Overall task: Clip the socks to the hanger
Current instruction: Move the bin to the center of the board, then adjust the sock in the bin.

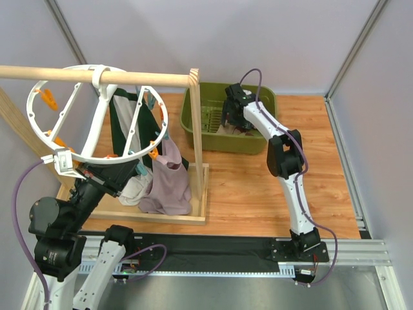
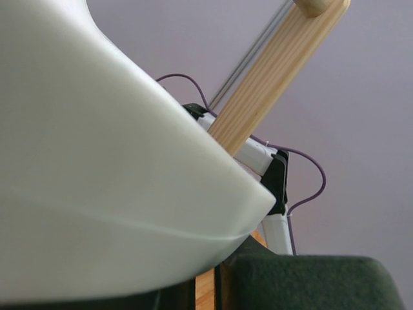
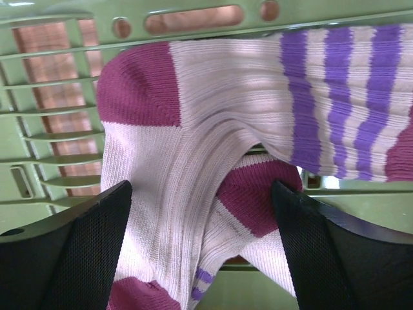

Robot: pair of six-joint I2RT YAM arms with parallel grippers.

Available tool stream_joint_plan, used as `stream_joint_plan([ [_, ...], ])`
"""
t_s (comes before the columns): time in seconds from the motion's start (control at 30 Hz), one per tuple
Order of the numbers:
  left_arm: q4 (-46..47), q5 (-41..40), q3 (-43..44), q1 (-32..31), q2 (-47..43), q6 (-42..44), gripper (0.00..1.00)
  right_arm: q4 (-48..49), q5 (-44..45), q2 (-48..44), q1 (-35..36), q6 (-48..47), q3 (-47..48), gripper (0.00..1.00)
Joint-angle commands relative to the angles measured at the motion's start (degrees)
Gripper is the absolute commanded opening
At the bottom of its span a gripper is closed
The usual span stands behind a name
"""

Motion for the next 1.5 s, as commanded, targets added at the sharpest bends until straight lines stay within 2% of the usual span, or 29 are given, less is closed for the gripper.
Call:
stream_joint_plan([
  [0.0,-12.9,0.9,-1.5,0.0,4.2,-3.1,0.00,3.1,-0.9,-2.9,0.7,1.2,2.4,0.90],
  [0.23,-13.0,1.1,-1.4,0.0,4.2,-3.2,0.00,14.4,-0.2,-3.5,0.9,0.7,1.7,0.89],
  [0.37,-12.9,0.9,-2.2,0.0,3.6,-3.5,0.00,18.5,-2.4,-0.3,1.1,-1.2,4.2,0.85],
  [0.63,-12.7,0.7,-2.3,0.0,3.4,-3.7,0.00,17.8,-2.7,6.5,2.5,-0.8,9.6,0.78],
  [0.93,-15.2,-0.8,-0.9,0.0,2.9,-2.7,0.00,12.7,2.4,10.7,4.0,-1.7,12.1,0.69],
  [1.03,-14.8,-0.6,-1.6,0.0,2.4,-3.6,0.00,12.4,4.0,10.8,4.0,-2.6,11.7,0.58],
  [1.07,-14.6,-0.6,-1.8,0.0,2.3,-3.9,0.00,12.4,4.3,10.8,4.1,-2.8,12.2,0.47],
  [1.13,-14.7,-0.7,-1.9,0.0,1.9,-4.2,0.00,12.4,4.5,10.8,4.1,-3.2,12.8,0.34],
  [1.17,-14.7,-0.7,-2.0,0.0,1.9,-4.1,0.00,12.5,4.4,10.8,4.1,-3.3,13.7,0.18],
  [1.23,-14.7,-0.5,-2.1,0.0,1.8,-4.3,0.00,11.9,5.8,10.4,4.1,-3.5,14.7,0.04],
  [1.27,-14.7,-0.5,-2.0,0.0,1.8,-4.3,0.00,11.7,6.5,10.0,4.0,-3.7,15.1,0.00],
  [1.37,-15.2,-0.6,-1.7,0.0,1.8,-4.1,0.00,12.7,7.5,6.5,3.5,-3.6,15.1,0.00],
  [1.47,-15.6,-0.5,-1.4,0.0,1.7,-4.0,0.00,17.9,6.1,-0.6,1.9,-0.4,11.3,0.00],
])
